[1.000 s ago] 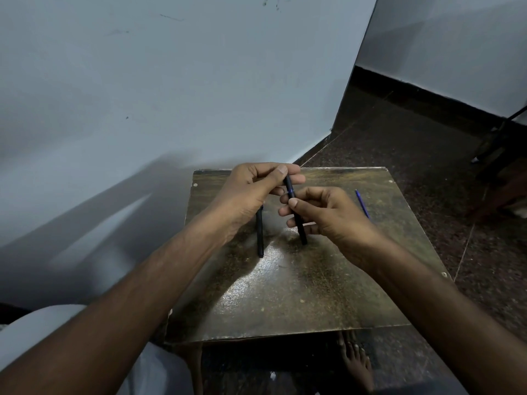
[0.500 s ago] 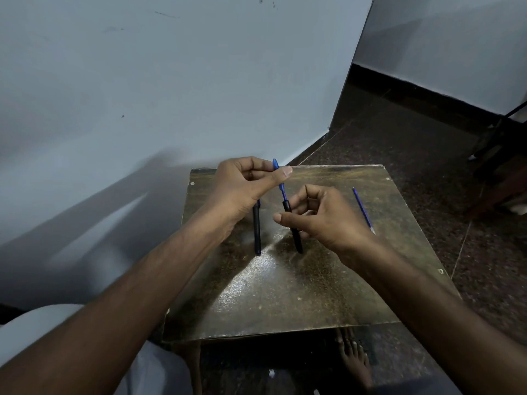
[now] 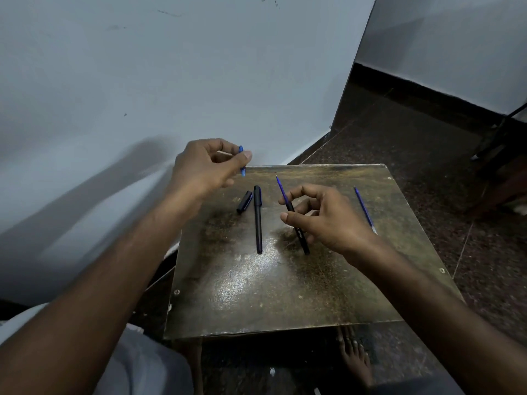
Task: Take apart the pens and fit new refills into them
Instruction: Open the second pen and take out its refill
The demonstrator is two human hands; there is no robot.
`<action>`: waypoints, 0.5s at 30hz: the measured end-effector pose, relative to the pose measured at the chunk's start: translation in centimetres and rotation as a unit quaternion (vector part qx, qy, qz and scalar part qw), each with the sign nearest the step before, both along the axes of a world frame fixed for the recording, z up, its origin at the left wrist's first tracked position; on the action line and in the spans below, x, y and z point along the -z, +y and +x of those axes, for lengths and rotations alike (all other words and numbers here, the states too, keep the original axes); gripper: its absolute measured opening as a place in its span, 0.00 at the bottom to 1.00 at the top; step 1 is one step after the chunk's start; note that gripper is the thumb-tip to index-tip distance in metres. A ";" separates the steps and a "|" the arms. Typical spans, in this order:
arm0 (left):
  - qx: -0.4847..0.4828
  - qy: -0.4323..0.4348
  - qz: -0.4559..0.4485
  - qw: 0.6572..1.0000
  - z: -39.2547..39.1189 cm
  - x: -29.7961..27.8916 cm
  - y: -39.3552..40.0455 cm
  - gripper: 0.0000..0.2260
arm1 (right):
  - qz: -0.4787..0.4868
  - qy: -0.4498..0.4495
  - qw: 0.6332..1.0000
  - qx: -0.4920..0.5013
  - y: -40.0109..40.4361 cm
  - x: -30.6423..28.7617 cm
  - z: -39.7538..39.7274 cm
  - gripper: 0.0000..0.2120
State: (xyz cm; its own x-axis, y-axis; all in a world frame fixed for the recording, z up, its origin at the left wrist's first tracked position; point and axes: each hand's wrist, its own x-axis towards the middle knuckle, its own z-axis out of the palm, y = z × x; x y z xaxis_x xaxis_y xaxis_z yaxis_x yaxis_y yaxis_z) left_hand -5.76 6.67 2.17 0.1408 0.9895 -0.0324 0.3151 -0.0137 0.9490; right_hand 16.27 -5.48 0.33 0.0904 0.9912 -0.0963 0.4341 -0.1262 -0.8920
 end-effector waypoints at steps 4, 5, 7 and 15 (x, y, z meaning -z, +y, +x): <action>0.097 0.224 -0.065 0.968 -1.4 0.3 0.1 0.12 | 0.006 -0.006 1.000 0.002 0.0 -0.1 0.2 0.09; 0.121 0.264 -0.087 0.953 -1.5 0.4 -0.1 0.12 | 0.007 -0.009 1.000 0.002 0.0 -0.1 0.2 0.09; 0.149 0.299 -0.123 0.934 -1.4 0.8 -0.5 0.15 | 0.007 -0.016 1.000 0.003 0.1 -0.1 0.1 0.09; 0.180 0.378 -0.097 0.903 -0.2 1.5 -1.4 0.17 | -0.011 0.020 1.000 0.001 -0.1 0.0 0.0 0.08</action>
State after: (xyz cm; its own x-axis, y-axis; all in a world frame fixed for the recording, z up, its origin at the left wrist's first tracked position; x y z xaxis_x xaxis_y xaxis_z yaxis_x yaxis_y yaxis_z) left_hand -5.98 5.28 0.72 0.3171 0.8495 -0.4216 0.8822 -0.1011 0.4599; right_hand 16.25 -5.54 0.34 0.0883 0.9888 -0.1207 0.3981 -0.1461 -0.9056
